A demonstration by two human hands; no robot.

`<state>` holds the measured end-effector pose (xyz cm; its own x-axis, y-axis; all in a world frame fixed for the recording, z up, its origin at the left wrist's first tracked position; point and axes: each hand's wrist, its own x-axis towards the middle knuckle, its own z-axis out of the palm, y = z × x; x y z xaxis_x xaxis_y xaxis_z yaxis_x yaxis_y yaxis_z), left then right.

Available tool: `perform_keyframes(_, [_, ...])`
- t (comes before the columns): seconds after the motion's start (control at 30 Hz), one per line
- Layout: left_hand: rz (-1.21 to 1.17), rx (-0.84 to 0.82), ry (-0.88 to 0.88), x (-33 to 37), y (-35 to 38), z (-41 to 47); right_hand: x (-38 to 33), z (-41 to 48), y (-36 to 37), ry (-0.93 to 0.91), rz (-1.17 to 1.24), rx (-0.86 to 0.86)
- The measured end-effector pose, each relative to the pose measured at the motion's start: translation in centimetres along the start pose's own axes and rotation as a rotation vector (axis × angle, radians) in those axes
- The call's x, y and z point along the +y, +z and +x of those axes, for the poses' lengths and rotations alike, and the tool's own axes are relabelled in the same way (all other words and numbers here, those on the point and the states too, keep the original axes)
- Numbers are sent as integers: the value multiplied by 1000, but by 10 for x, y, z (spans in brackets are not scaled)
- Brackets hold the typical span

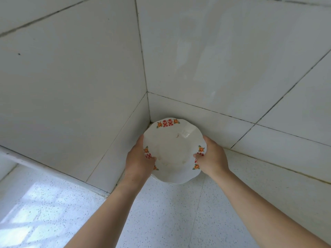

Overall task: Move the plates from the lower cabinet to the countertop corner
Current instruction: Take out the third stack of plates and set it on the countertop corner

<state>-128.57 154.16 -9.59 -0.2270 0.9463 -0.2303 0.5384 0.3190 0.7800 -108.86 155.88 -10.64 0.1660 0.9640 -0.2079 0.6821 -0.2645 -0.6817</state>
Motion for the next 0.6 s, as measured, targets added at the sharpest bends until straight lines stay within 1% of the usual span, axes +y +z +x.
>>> perform_keyframes(0.27, [1, 96, 69, -7, 6, -4, 6, 1, 10, -14, -33, 17])
perform_keyframes(0.4, [78, 129, 104, -14, 6, 0, 7, 1, 12, -46, -8, 15])
perform_keyframes(0.6, [161, 78, 71, -21, 6, 6, 9, -1, 12, -56, 9, 15])
